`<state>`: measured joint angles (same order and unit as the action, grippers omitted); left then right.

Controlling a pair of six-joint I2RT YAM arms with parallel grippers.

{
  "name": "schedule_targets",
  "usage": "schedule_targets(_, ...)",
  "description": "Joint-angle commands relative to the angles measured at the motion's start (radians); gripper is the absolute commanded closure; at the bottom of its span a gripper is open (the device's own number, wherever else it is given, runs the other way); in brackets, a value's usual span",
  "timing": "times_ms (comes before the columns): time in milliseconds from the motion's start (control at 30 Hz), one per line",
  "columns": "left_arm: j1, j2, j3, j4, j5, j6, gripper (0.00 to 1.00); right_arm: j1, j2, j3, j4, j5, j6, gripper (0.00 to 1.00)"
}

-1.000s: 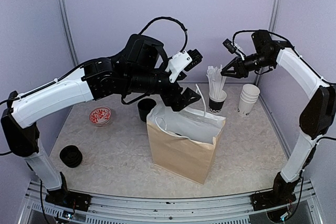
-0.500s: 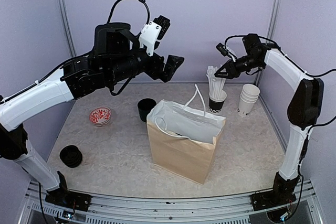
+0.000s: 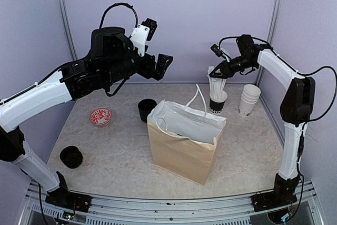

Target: Pack the takeout coffee

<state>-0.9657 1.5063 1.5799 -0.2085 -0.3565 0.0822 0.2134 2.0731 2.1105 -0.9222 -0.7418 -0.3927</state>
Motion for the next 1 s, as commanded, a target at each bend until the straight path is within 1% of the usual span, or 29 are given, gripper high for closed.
schedule_targets(0, 0.000, -0.024, -0.008, 0.023, -0.009, -0.019, 0.01, 0.014, 0.039, 0.048, 0.005, 0.001, 0.033, 0.66)
schedule_targets(233, 0.001, -0.026, -0.015, 0.017, -0.012, -0.018, 0.01, 0.014, 0.032, 0.045, 0.001, -0.017, 0.044, 0.86)
schedule_targets(533, 0.001, -0.014, -0.014, 0.017, -0.011, -0.010, 0.01, 0.015, -0.057, 0.002, 0.020, -0.041, 0.058, 1.00)
schedule_targets(767, 0.001, -0.017, -0.004, 0.013, -0.054, 0.006, 0.01, 0.021, -0.177, 0.013, 0.010, -0.106, 0.057, 1.00)
schedule_targets(967, 0.013, -0.014, 0.038, -0.013, -0.106, 0.017, 0.01, 0.025, -0.350, -0.002, -0.011, -0.219, 0.036, 1.00)
